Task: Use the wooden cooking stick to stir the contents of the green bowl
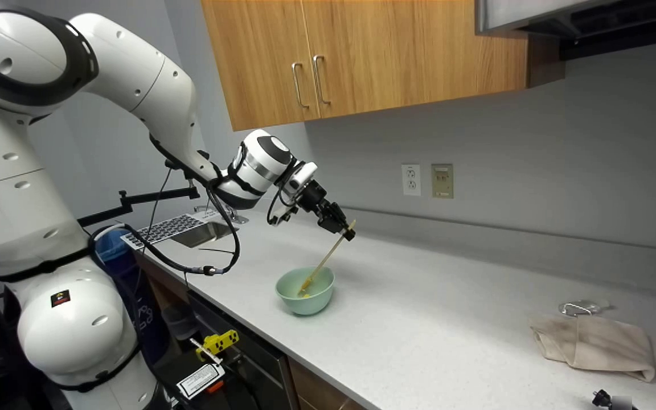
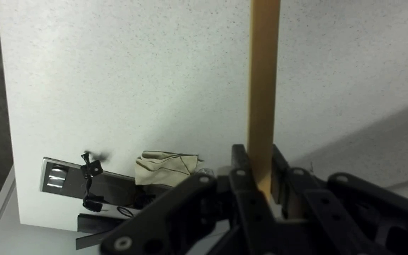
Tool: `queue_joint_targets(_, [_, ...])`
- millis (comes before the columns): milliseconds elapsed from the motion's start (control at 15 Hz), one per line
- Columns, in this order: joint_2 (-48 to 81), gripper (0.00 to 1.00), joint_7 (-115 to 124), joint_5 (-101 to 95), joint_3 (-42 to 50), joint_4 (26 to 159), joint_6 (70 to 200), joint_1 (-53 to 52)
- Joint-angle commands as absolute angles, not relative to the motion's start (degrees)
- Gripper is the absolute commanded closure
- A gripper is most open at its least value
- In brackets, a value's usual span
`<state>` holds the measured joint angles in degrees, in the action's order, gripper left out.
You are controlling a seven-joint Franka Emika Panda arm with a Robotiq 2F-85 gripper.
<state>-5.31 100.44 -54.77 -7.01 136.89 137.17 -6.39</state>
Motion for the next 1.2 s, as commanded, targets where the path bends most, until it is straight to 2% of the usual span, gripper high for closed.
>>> queue_joint_targets(0, [-4.26, 0.96, 103.46, -58.94, -7.54, 136.2, 134.74, -5.77])
queue_joint_targets(533, [-4.24, 0.96, 110.96, -70.67, -8.05, 136.87, 127.37, -6.68])
queue_joint_targets(1133, [-6.62, 0.96, 99.67, -55.23, -6.4, 137.29, 137.54, -6.25])
